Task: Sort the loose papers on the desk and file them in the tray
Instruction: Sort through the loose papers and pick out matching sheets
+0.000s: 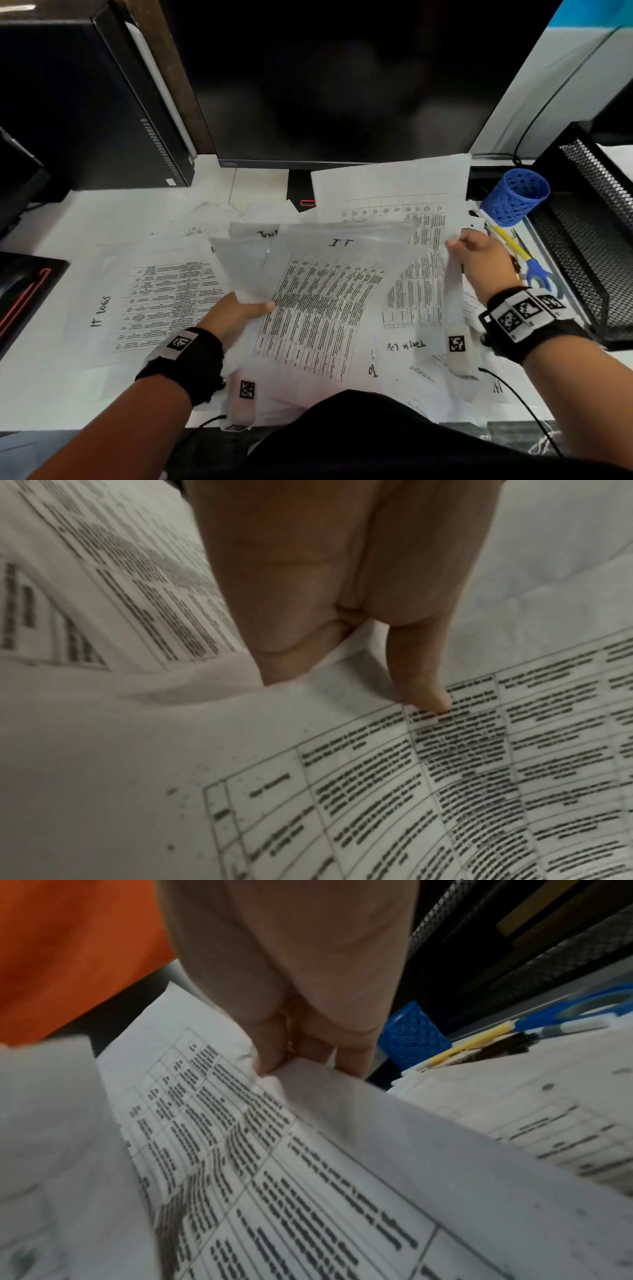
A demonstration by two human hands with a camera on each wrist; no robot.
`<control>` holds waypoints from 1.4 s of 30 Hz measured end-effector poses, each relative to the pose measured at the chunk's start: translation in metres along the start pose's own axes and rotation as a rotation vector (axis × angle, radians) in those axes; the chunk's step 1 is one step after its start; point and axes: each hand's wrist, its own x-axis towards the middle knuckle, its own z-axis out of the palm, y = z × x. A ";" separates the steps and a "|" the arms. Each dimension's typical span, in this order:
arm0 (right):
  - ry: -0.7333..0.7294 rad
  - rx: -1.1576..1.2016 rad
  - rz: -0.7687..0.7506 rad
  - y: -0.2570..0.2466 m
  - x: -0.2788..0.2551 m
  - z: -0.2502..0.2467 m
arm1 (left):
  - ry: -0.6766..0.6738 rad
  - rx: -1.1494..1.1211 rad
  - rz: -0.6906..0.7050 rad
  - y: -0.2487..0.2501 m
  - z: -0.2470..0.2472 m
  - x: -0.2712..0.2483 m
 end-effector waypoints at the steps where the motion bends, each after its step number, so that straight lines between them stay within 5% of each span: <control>1: -0.057 0.038 0.007 -0.001 0.000 0.003 | 0.010 -0.011 0.005 0.003 0.003 0.000; 7: -0.195 0.233 0.102 -0.015 -0.016 0.040 | 0.065 -0.178 0.020 0.027 0.027 0.004; 13: -0.146 0.471 0.164 -0.039 -0.037 0.057 | 0.147 -0.224 0.113 0.038 0.038 0.006; 18: -0.137 0.247 -0.083 -0.058 -0.040 0.060 | 0.270 -0.141 0.291 0.060 0.044 0.001; 25: -0.095 0.408 -0.326 -0.080 -0.040 0.048 | 0.305 0.004 0.497 0.108 0.038 -0.019; 30: -0.066 0.361 -0.302 -0.085 -0.048 0.054 | 0.225 0.049 0.520 0.119 0.048 -0.027; 35: 0.064 0.412 -0.392 -0.100 -0.051 0.056 | 0.326 -0.032 0.593 0.125 0.062 -0.026; 42: 0.026 0.439 -0.381 -0.103 -0.049 0.055 | 0.375 0.029 0.611 0.121 0.063 -0.020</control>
